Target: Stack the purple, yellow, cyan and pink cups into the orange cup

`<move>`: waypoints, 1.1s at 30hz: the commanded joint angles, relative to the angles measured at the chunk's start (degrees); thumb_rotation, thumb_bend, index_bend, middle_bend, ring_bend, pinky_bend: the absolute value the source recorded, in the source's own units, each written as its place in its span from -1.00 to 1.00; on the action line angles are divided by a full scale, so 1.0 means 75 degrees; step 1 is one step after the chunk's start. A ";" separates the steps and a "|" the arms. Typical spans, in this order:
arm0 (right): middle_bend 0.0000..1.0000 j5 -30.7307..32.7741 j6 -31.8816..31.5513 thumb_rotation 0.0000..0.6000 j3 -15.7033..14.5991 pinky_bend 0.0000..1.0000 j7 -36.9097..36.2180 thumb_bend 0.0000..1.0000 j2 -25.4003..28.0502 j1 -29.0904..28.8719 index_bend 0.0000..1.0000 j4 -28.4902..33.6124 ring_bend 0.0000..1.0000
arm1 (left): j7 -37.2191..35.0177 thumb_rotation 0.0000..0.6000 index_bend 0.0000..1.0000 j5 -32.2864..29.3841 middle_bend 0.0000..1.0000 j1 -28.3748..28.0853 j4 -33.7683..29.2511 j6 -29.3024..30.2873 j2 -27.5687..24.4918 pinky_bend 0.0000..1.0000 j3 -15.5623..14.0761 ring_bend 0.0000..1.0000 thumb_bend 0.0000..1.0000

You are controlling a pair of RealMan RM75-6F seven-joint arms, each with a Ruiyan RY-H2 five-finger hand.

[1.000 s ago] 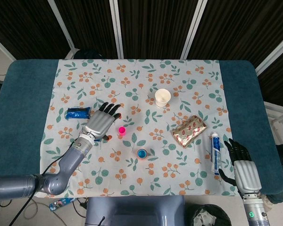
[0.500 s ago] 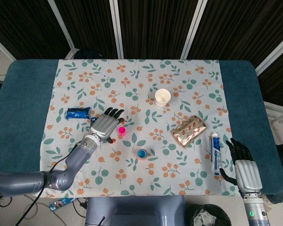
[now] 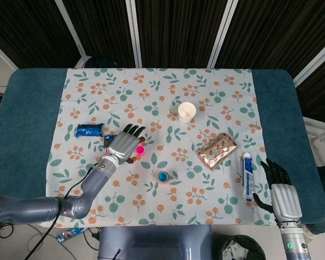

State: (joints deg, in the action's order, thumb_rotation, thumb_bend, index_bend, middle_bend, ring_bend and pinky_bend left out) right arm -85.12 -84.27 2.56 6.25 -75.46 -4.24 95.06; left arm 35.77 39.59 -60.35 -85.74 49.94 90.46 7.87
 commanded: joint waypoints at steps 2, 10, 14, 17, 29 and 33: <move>-1.00 0.0023 0.0013 1.00 0.0010 -0.80 -0.0008 -0.29 0.0005 0.0001 -0.99 0.0003 -1.00 | 0.0008 1.00 -0.26 -0.0040 -0.94 -0.0038 0.0116 -0.0002 0.0098 -1.00 -0.0012 -1.00 -0.51; -1.00 0.0056 0.0013 1.00 0.0033 -0.80 -0.0038 -0.29 0.0023 0.0010 -0.99 0.0021 -1.00 | 0.0060 1.00 -0.22 -0.0106 -0.93 -0.0112 0.0312 -0.0021 0.0281 -1.00 -0.0044 -1.00 -0.49; -1.00 0.0077 0.0026 1.00 0.0042 -0.80 -0.0054 -0.29 0.0029 0.0009 -0.99 0.0028 -1.00 | 0.0091 1.00 -0.19 -0.0141 -0.92 -0.0154 0.0380 0.0014 0.0371 -1.00 -0.0013 -1.00 -0.47; -1.00 0.0092 0.0013 1.00 0.0059 -0.80 -0.0044 -0.29 0.0026 0.0013 -0.99 0.0022 -1.00 | 0.0113 1.00 -0.17 -0.0137 -0.92 -0.0171 0.0391 0.0042 0.0412 -1.00 -0.0008 -1.00 -0.46; -1.00 0.0090 -0.0016 1.00 0.0069 -0.80 -0.0052 -0.29 0.0027 0.0030 -0.98 0.0049 -1.00 | 0.0377 1.00 -0.16 -0.0348 -0.91 -0.0226 0.0454 0.0187 0.0501 -1.00 -0.0051 -1.00 -0.45; -1.00 0.0098 -0.0007 1.00 0.0069 -0.80 -0.0038 -0.29 0.0020 0.0030 -0.98 0.0054 -1.00 | 0.0419 1.00 -0.16 -0.0407 -0.91 -0.0234 0.0481 0.0213 0.0510 -1.00 -0.0043 -1.00 -0.45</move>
State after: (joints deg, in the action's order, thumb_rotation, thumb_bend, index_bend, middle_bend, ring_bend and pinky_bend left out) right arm -84.39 -84.32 3.08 5.97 -75.31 -4.01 95.46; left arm 38.89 36.55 -62.09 -82.15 51.51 94.28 7.53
